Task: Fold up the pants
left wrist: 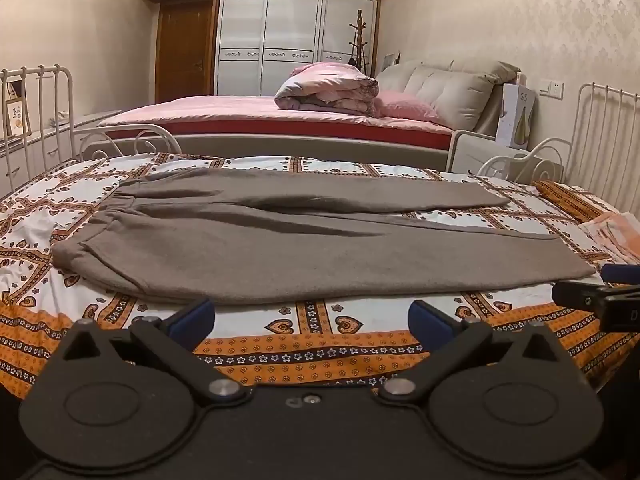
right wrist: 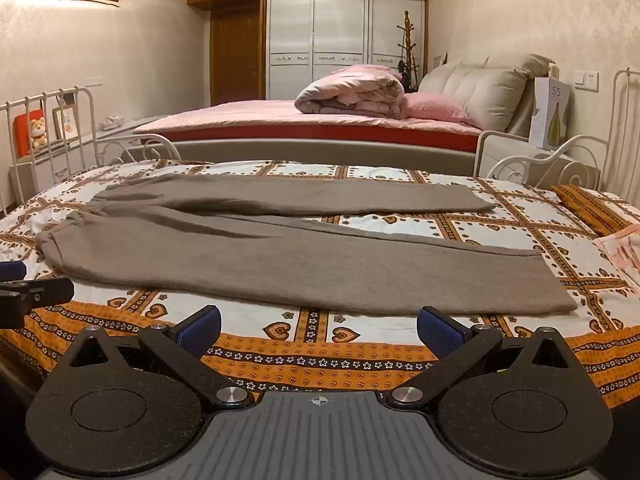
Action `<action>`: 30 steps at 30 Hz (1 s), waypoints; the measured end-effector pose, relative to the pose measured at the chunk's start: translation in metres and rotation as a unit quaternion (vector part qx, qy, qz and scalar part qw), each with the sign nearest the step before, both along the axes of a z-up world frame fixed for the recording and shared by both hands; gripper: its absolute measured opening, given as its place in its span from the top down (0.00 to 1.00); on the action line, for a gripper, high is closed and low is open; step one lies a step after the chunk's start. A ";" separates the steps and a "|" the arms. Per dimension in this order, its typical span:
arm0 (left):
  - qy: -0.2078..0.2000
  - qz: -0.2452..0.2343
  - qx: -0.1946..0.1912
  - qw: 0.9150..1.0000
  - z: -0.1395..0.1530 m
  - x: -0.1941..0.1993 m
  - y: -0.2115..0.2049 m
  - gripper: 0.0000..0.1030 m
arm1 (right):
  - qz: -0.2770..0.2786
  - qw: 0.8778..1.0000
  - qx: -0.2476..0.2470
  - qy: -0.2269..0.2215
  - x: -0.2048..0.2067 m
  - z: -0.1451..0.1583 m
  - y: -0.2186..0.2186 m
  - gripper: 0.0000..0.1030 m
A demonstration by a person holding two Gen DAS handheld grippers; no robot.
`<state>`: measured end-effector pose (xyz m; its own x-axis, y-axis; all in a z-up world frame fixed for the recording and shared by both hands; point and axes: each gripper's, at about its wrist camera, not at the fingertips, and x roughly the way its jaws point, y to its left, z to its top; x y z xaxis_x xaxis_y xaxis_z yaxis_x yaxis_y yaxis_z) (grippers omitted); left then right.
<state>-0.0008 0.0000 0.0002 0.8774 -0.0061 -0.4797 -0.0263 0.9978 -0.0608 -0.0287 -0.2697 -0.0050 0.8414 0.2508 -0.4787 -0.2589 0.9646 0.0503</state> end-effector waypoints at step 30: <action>0.005 -0.006 0.010 1.000 -0.002 0.001 -0.001 0.06 | -0.002 1.000 0.000 -0.001 0.000 0.000 -0.005 0.00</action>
<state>0.0002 -0.0005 -0.0018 0.8726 -0.0065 -0.4883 -0.0152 0.9991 -0.0404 -0.0286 -0.2750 -0.0051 0.8431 0.2485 -0.4769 -0.2559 0.9654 0.0507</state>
